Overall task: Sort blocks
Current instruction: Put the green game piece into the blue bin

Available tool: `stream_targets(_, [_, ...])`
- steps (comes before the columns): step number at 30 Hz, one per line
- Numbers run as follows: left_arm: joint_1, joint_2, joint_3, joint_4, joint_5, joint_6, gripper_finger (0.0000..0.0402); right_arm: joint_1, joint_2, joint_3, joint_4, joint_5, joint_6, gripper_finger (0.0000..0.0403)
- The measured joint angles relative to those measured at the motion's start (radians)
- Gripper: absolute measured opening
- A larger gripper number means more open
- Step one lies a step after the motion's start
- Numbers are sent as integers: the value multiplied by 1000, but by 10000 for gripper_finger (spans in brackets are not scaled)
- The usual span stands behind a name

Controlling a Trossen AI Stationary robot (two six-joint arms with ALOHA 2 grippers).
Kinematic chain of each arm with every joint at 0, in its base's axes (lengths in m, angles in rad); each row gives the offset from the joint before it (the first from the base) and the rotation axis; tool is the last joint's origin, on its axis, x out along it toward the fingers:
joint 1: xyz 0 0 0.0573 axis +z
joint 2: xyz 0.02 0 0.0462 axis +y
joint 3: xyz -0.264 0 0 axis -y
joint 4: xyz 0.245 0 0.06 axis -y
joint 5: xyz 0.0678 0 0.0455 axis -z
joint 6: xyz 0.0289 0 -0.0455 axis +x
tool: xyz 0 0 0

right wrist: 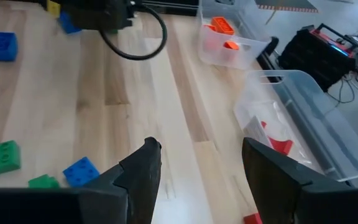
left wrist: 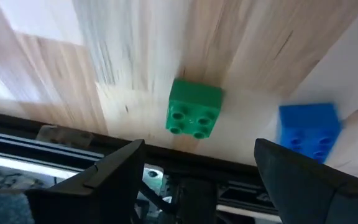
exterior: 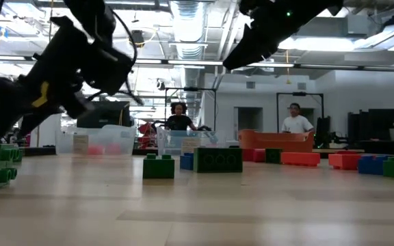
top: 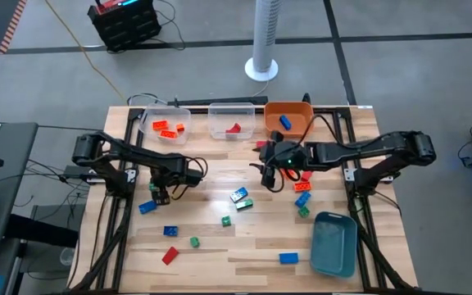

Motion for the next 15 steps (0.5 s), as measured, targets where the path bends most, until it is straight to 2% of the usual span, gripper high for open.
stream_targets(6, [0,0,-98,62,3,25,295,15,0,0,5,2,-2,235])
stream_targets(15, [0,0,-154,194,-1,33,294,13,0,0,19,3,-5,235])
